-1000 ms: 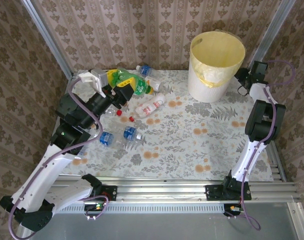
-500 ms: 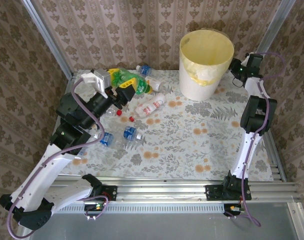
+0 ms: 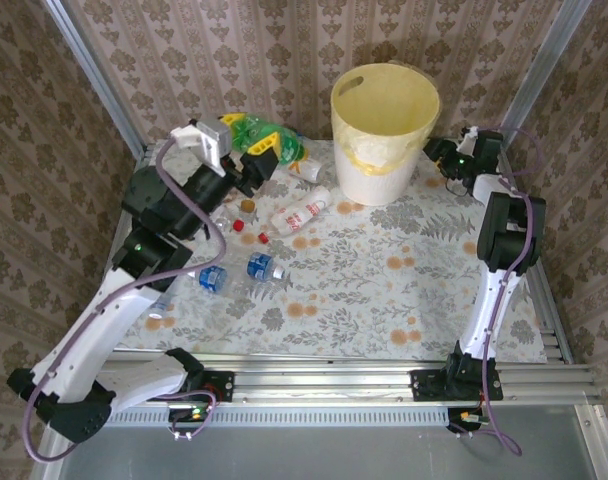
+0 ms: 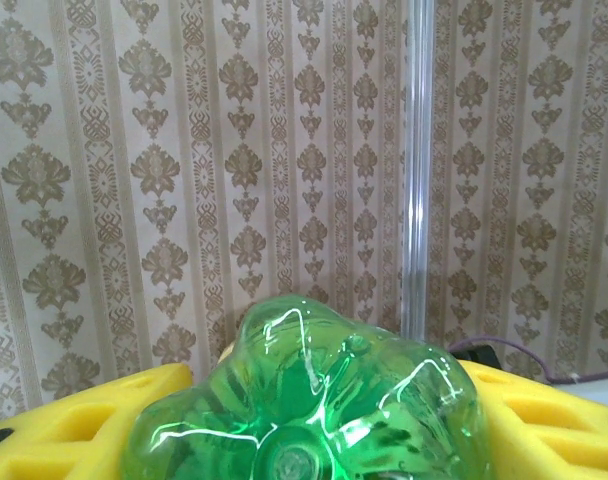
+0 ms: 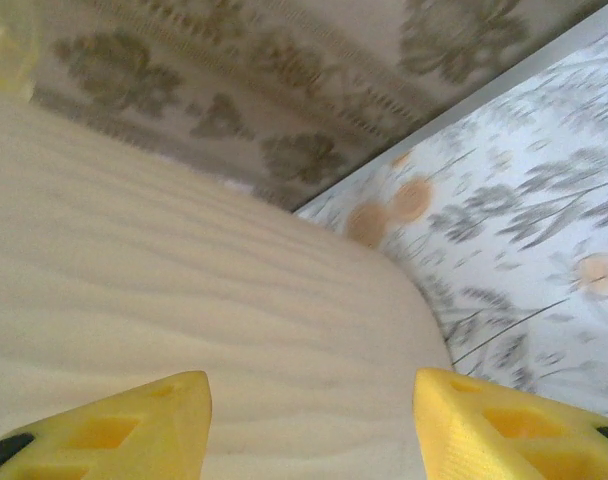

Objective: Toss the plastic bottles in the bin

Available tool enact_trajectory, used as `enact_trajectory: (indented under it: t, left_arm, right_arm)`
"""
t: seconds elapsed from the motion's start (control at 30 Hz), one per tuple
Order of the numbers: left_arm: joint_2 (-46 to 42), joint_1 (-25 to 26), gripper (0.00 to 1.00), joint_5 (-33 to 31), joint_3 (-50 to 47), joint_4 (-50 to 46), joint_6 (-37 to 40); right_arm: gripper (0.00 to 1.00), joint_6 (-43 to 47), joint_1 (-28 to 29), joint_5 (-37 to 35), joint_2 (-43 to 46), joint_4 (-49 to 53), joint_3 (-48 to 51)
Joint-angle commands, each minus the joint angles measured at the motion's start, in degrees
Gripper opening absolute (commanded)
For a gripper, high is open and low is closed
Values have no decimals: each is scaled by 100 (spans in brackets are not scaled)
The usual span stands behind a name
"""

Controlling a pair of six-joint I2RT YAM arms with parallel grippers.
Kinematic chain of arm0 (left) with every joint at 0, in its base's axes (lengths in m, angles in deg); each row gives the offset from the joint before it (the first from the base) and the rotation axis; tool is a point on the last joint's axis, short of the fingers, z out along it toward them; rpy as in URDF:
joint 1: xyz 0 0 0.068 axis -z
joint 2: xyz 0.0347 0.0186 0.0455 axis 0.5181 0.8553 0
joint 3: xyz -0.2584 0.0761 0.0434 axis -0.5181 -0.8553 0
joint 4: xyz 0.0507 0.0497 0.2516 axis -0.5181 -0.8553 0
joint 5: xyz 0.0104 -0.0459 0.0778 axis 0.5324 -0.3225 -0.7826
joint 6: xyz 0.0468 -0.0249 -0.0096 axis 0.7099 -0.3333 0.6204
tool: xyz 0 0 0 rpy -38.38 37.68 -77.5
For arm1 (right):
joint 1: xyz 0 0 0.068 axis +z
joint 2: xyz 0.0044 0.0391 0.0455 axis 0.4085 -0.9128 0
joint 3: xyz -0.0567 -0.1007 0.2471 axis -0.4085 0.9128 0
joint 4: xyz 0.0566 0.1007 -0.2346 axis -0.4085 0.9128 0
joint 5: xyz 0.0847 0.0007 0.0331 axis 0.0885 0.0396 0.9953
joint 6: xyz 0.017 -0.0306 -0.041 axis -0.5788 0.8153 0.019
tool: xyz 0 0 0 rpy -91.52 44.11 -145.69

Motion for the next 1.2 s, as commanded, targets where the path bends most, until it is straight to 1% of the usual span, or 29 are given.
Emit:
enact_trajectory:
  t: [0.0,0.17,0.3,0.37,0.47,0.6,0.67,0.73,0.77,0.9,1.0,1.03,1.1,1.13,1.17]
  left_arm:
    - [310,51,26,-124,271,754,254]
    - [882,52,26,-100,577,1458,409]
    - [1035,82,26,-101,465,2502,620]
    - [971,205,26,-58,306,3022,866]
    - [739,547,26,-85,-57,3765,1479]
    - [505,914,26,-183,-396,4303,2067]
    - [520,932,26,-222,-397,4306,2068]
    - [630,889,26,-293,-257,4081,2061]
    - [724,814,26,-318,-128,3891,1912]
    - [1238,299,27,-153,507,2925,912]
    - [1964,-294,30,380,1227,2159,-114]
    - [2283,-485,33,584,1514,1896,-371]
    - [2987,-797,46,1128,2251,1184,-735]
    - [3332,-896,59,1176,2683,707,-819]
    - [3629,-960,85,1186,3038,291,-929]
  right_arm:
    - [57,394,399,607,716,-243,238]
    - [57,484,662,781,1424,-279,1007]
    - [56,633,903,452,2274,-241,1979]
    - [57,840,1017,206,2675,10,2307]
    - [57,1115,1083,-67,3148,357,2649]
    - [57,1318,1071,-245,3602,655,2929]
    - [57,1408,1071,-296,3819,807,3014]
    - [58,1439,1070,-332,4002,902,3084]
    - [58,1441,1070,-364,4096,945,3125]
    - [58,1444,1070,-377,4431,1104,3220]
    - [59,1507,1070,-358,4701,1289,3268]
    - [59,1542,1071,-361,4730,1358,3269]
    - [61,1615,1070,-321,4991,1495,3264]
    - [62,1668,1070,-294,5048,1517,3283]
    - [63,1713,1070,-249,5079,1521,3310]
